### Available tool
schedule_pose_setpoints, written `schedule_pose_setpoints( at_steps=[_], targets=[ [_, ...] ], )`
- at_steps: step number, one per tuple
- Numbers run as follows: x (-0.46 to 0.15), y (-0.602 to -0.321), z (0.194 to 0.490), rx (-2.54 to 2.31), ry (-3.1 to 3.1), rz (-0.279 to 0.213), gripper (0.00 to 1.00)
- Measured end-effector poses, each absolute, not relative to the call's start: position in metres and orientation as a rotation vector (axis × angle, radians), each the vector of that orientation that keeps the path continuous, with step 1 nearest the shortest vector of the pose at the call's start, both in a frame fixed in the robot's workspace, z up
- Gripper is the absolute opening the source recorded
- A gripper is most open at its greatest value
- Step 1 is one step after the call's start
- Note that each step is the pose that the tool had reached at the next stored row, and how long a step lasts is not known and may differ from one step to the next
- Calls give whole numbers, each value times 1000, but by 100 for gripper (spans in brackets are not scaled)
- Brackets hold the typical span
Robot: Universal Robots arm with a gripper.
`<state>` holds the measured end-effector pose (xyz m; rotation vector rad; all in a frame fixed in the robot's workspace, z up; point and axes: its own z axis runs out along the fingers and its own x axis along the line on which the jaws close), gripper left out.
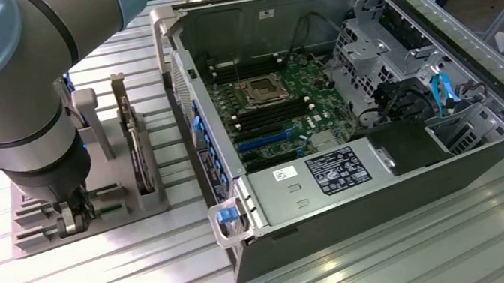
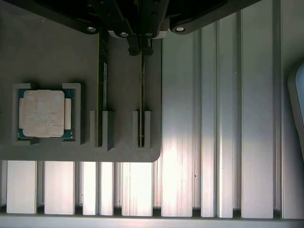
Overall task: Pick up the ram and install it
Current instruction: 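Pick up the ram and move it above insertion slot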
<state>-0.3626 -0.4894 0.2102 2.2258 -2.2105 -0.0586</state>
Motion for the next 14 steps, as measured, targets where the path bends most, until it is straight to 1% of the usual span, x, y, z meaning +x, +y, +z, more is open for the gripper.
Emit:
schedule_pose_setpoints(
  at_steps=[7,14],
  targets=[
    [-363,-489,218,2226,-2210,-59,12],
    [-363,-489,233,2226,-2210,-59,12]
  ],
)
